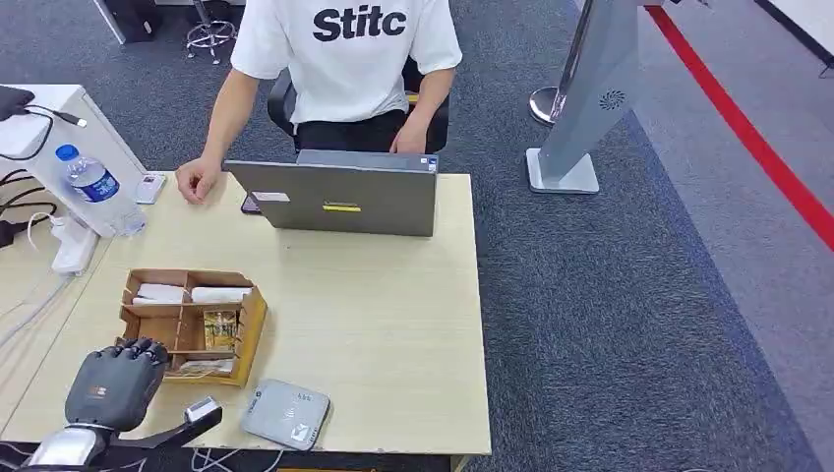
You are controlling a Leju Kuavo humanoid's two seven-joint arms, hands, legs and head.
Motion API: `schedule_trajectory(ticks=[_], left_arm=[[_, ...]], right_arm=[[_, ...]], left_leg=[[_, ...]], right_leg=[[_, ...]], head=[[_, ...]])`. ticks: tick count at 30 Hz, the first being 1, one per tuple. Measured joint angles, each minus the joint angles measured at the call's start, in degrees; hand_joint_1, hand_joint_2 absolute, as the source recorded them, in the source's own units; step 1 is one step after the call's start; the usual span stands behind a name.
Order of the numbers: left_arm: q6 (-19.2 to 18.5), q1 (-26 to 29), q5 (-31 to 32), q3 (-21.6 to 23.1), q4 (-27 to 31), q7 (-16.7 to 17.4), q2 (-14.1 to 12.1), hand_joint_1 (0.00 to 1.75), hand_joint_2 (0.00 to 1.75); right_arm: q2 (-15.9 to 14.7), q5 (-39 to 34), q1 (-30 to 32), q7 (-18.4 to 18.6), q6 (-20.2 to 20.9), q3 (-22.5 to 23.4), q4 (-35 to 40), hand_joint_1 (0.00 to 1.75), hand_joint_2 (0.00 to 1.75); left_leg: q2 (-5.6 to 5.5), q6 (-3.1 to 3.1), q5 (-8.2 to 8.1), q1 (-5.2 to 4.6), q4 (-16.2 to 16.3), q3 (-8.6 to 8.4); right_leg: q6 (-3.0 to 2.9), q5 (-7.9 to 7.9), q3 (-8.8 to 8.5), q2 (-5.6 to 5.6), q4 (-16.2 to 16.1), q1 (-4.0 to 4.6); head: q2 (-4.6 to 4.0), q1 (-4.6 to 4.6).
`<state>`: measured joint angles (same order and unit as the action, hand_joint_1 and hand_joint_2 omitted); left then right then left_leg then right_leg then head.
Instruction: Pass the card to the sensor for recognition and then transmit it.
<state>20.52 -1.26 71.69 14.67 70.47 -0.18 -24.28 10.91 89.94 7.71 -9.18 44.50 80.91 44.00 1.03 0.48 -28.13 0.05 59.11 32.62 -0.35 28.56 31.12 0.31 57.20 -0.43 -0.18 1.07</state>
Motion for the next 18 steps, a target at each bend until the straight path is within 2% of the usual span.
schedule_trajectory(ticks=[18], left_arm=[[-0.2,0.0,-0.1,-3.0,0.0,1.1,-0.2,1.75,1.75]], right_arm=[[0.0,0.0,0.0,0.3,0.1,0.0,0.1,0.0,1.75]], left_leg=[[0.0,0.0,0.0,0.01,0.0,0.0]], right_leg=[[0.0,0.0,0.01,0.0,0.0,0.01]], head=[[0.0,0.0]])
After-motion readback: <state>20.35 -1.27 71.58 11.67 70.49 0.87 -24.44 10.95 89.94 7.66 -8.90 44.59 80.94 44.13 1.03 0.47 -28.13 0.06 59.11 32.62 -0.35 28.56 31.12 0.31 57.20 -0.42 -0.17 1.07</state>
